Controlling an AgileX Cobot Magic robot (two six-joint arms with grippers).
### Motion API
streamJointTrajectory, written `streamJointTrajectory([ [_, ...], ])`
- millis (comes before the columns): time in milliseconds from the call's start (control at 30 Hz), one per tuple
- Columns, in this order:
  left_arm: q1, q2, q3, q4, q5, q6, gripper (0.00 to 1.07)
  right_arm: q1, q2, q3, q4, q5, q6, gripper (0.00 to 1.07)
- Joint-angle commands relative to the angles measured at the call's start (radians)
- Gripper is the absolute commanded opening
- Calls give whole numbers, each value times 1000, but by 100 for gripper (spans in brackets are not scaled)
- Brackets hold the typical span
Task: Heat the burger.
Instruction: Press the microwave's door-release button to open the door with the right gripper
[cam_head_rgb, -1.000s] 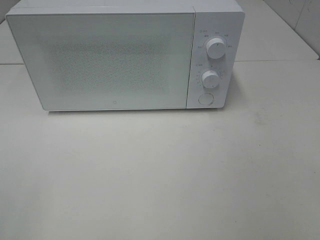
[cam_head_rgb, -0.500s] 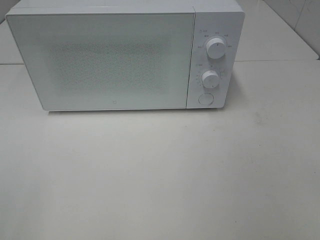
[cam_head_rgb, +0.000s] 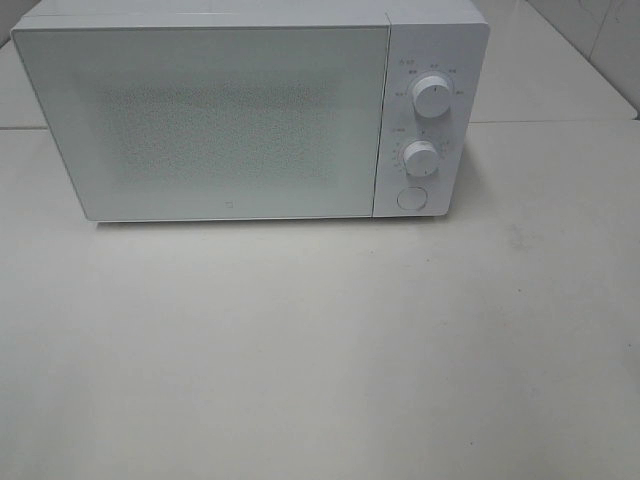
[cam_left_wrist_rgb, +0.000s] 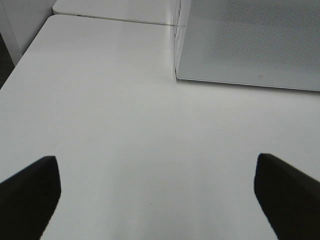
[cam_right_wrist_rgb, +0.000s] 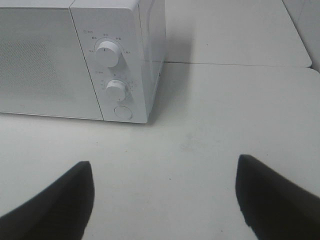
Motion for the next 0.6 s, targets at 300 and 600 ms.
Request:
streamJointTrajectory([
  [300,3,-16,3,-9,-9,3,98,-7,295,9,5,-242,-12,76],
  [600,3,-16,3,-9,-9,3,98,-7,488,131,-2,-719,-4,76],
])
